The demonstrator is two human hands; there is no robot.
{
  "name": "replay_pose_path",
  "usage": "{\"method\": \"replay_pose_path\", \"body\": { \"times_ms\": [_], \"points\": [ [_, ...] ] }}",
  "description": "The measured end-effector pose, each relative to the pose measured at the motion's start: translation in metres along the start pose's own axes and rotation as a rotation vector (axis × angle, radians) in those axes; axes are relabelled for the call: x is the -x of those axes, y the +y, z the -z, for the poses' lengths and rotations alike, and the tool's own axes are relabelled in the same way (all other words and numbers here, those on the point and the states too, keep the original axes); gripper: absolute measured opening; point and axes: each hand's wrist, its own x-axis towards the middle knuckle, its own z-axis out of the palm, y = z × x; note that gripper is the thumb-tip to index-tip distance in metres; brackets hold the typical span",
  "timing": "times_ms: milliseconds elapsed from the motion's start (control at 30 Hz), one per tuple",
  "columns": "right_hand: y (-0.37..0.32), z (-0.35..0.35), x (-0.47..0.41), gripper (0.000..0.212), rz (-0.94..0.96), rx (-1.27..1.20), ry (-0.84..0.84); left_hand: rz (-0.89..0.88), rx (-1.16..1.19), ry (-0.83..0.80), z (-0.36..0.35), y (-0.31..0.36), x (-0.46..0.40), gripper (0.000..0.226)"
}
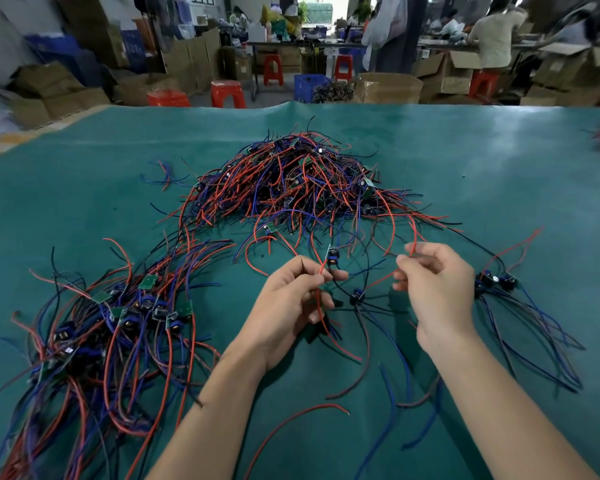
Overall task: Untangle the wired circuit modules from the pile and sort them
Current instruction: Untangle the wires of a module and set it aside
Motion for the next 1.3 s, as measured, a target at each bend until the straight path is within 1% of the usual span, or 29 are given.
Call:
{"method": "replay_pose_path", "body": {
  "times_ms": [67,100,167,200,233,267,300,333,367,400,467,533,633,700,733,833,900,933,1033,1133,1200,1300],
  "points": [
    [0.003,-0.001,0.0,0.022,0.031,0.03,0.053,-0.011,0.005,0.005,0.001,0.0,0.0,0.022],
    [0.003,0.0,0.001,0.024,0.075,0.077,0.082,-0.016,0.006,0.002,0.001,0.0,0.0,0.022],
    [0.0,0.001,0.004,0.024,0.226,0.221,0.112,-0.027,0.003,-0.013,0.001,0.001,0.001,0.022],
    [-0.003,0.001,0.006,0.017,0.285,0.266,0.068,-0.033,-0.003,-0.029,0.001,0.001,0.001,0.022],
    [-0.004,-0.001,0.01,0.007,0.283,0.258,-0.035,-0.036,-0.011,-0.052,0.001,0.001,0.001,0.022],
    [-0.007,-0.005,0.016,0.007,0.225,0.223,-0.174,-0.034,-0.017,-0.08,0.001,0.001,0.002,0.023],
    [-0.01,-0.008,0.022,0.014,0.116,0.16,-0.322,-0.026,-0.018,-0.11,0.001,0.001,0.003,0.024],
    [-0.012,-0.011,0.028,0.019,-0.008,0.058,-0.455,-0.015,-0.015,-0.136,0.0,0.001,0.003,0.026],
    [-0.015,-0.014,0.032,0.022,-0.114,-0.048,-0.55,-0.005,-0.013,-0.153,0.0,0.001,0.003,0.027],
    [-0.017,-0.015,0.034,0.02,-0.186,-0.141,-0.601,-0.001,-0.014,-0.162,0.0,0.001,0.003,0.027],
    [-0.022,-0.012,0.032,0.009,-0.264,-0.284,-0.619,-0.008,-0.017,-0.169,-0.001,0.0,0.002,0.02],
    [-0.025,-0.009,0.031,0.018,-0.278,-0.377,-0.629,-0.026,-0.034,-0.181,0.0,-0.002,0.001,0.017],
    [-0.024,-0.01,0.032,0.019,-0.258,-0.401,-0.599,-0.058,-0.067,-0.189,0.001,-0.006,0.001,0.018],
    [-0.022,-0.013,0.034,0.01,-0.226,-0.411,-0.532,-0.085,-0.093,-0.189,0.001,-0.008,0.002,0.019],
    [-0.023,-0.013,0.035,0.002,-0.174,-0.385,-0.468,-0.096,-0.113,-0.186,0.001,-0.009,0.002,0.02],
    [-0.019,-0.012,0.033,0.016,0.142,-0.167,-0.273,-0.104,-0.155,-0.177,0.001,-0.01,0.001,0.024],
    [-0.017,-0.012,0.032,0.023,0.315,-0.06,-0.213,-0.11,-0.19,-0.177,0.001,-0.011,0.001,0.025],
    [-0.017,-0.012,0.032,0.024,0.362,-0.036,-0.208,-0.114,-0.216,-0.175,0.001,-0.011,0.001,0.024],
    [-0.015,-0.013,0.034,0.024,0.391,-0.032,-0.247,-0.126,-0.258,-0.172,0.0,-0.012,0.0,0.02],
    [-0.015,-0.012,0.033,0.023,0.378,0.022,-0.278,-0.125,-0.233,-0.179,0.001,-0.011,-0.001,0.02],
    [-0.016,-0.009,0.029,0.025,0.357,0.045,-0.26,-0.118,-0.212,-0.189,0.002,-0.011,-0.002,0.021],
    [-0.017,-0.004,0.022,0.029,0.353,0.056,-0.189,-0.108,-0.212,-0.186,0.002,-0.011,-0.002,0.02]
  ]
}}
